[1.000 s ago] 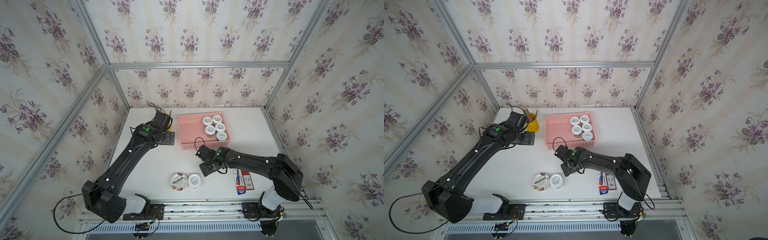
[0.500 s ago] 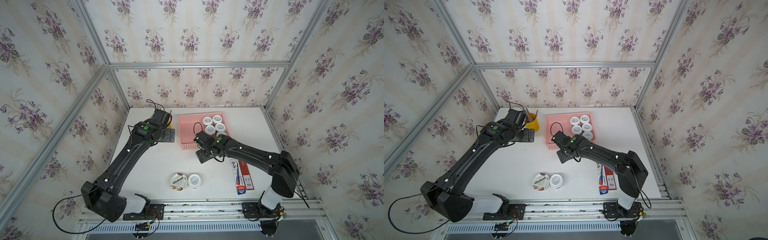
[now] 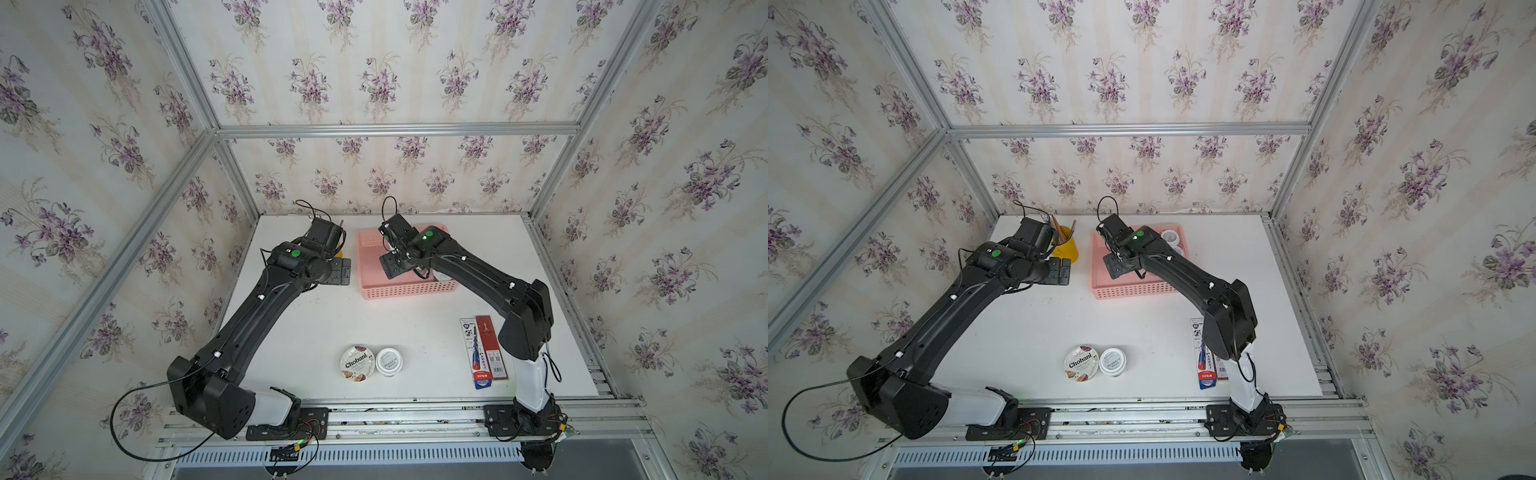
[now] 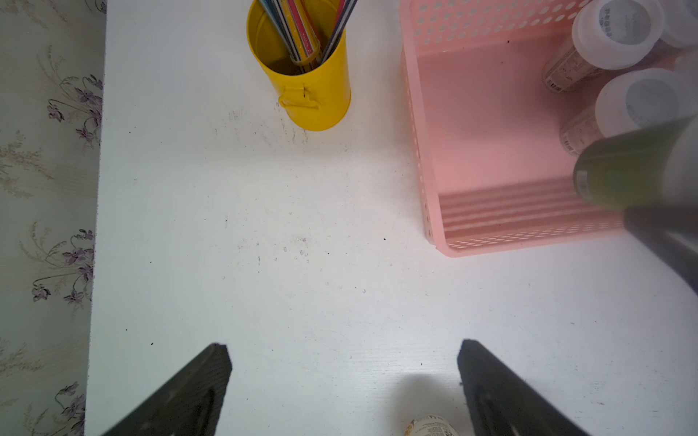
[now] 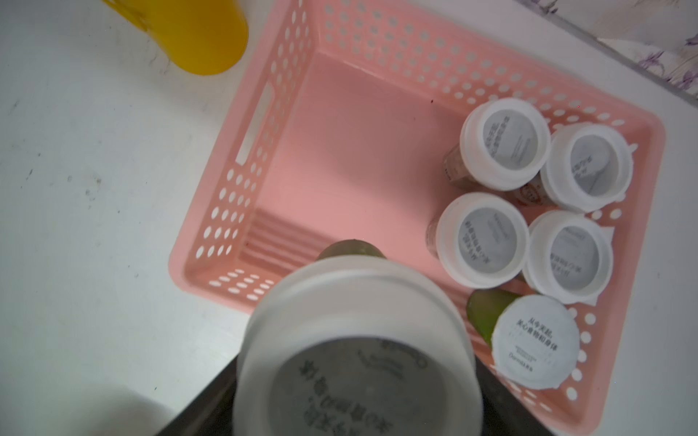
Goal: Put the yogurt in the basket
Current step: Place the yogurt in the basket.
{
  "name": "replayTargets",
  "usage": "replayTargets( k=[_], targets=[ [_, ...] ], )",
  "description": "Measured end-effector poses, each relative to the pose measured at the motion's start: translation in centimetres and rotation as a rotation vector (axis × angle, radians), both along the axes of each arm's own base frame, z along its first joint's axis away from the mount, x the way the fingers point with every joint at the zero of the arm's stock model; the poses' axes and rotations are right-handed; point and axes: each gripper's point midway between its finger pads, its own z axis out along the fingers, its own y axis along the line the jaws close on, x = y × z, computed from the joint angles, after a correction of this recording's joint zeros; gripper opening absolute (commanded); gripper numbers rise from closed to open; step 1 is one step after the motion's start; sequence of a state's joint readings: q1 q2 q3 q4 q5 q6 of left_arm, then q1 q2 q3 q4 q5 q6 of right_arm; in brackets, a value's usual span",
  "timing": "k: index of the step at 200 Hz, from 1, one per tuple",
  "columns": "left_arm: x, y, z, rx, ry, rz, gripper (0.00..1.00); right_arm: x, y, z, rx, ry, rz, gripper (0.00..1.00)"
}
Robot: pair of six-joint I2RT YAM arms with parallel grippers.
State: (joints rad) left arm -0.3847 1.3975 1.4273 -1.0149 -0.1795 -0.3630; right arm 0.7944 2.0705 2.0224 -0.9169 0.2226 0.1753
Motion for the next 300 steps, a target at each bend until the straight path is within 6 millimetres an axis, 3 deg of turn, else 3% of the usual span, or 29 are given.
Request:
replayTargets(
  k=[46,87,171,217,300],
  targets=[
    [0.3,0.7,-0.2,0.009,0.005,0.017,0.99,5.2,1.7,-1.0,-0.001,-0.037,0.015,0.78],
    [0.9,1.0,-1.4,0.029,0.041,0.026,0.99,7.4,1.1,-3.1,-0.009,-0.023,0.009,0.78],
    [1.5,1.2,-2.6,0.039,0.072,0.038,0.99,9.7,0.9,-8.9,-0.058,0.001,0.007,0.77],
    [1.6,1.4,-2.9,0.04,0.078,0.045,0.99,10.5,1.2,-10.2,-0.061,-0.018,0.002,0.77],
    [1.5,1.9,-3.3,0.042,0.09,0.057,0.99,11.5,0.9,-10.9,-0.07,-0.035,0.0,0.77]
  ],
)
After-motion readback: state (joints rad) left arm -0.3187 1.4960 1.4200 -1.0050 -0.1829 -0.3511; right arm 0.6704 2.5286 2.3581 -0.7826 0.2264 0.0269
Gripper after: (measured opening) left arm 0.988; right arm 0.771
